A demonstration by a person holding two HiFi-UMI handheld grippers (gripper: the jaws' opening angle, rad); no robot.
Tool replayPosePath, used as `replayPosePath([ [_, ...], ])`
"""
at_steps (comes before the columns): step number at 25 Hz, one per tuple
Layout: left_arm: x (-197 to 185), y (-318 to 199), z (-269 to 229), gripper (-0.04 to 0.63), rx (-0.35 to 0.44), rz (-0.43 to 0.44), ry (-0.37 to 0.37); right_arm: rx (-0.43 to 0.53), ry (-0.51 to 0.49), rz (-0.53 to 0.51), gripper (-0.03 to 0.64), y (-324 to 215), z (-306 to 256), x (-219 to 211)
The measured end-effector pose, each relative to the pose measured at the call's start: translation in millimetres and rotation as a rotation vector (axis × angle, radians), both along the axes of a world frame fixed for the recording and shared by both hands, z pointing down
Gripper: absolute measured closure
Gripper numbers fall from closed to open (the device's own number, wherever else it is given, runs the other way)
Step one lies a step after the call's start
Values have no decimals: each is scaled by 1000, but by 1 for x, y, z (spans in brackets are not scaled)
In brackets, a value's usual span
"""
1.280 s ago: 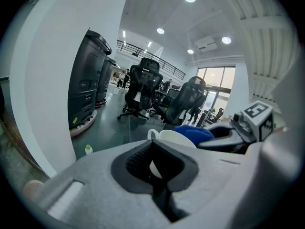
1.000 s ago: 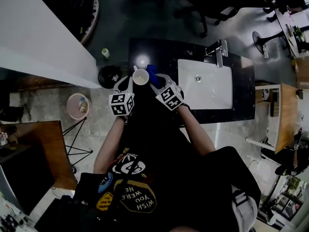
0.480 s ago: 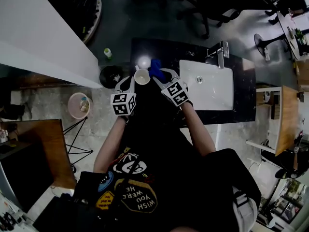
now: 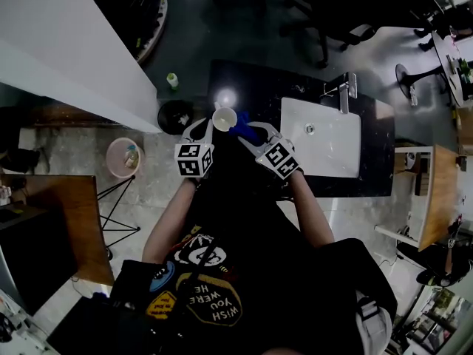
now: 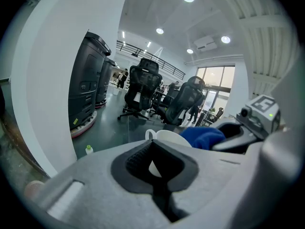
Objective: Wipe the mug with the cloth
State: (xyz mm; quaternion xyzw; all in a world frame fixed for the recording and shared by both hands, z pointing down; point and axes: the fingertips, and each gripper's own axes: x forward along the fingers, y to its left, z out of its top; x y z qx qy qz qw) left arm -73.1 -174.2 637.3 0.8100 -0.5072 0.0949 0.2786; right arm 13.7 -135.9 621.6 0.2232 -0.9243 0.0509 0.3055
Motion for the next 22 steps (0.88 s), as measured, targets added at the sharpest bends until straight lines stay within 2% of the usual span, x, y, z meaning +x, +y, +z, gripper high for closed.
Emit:
replayPosePath([
  [2, 1, 0, -1, 592, 1, 2, -3, 18, -8, 61, 497, -26, -7, 8],
  [4, 1, 0, -1, 592, 3, 1, -6, 16, 29, 68, 497, -36, -1, 10],
  [8, 2, 1, 2, 592, -5, -6, -3, -29, 121, -41, 497, -1, 29, -1],
  [11, 1, 0, 3, 592, -14, -14, 3, -35, 123, -156, 497, 34, 32, -15],
  [12, 0, -1, 3, 592, -14, -16, 4, -29, 106, -161, 497, 37, 29, -17],
  [16, 1, 0, 1, 592, -11, -15, 3, 38, 12, 19, 495, -8, -5, 1],
  [18, 0, 1, 2, 592, -12, -14, 4, 63, 9, 80, 495, -30, -12, 8],
  [20, -1, 1, 2, 592, -12, -13, 3, 41, 66, 74, 495, -35, 1, 7],
  [22, 0, 2, 2, 592, -14, -13, 3, 6, 126, 14, 496, -21, 20, 1],
])
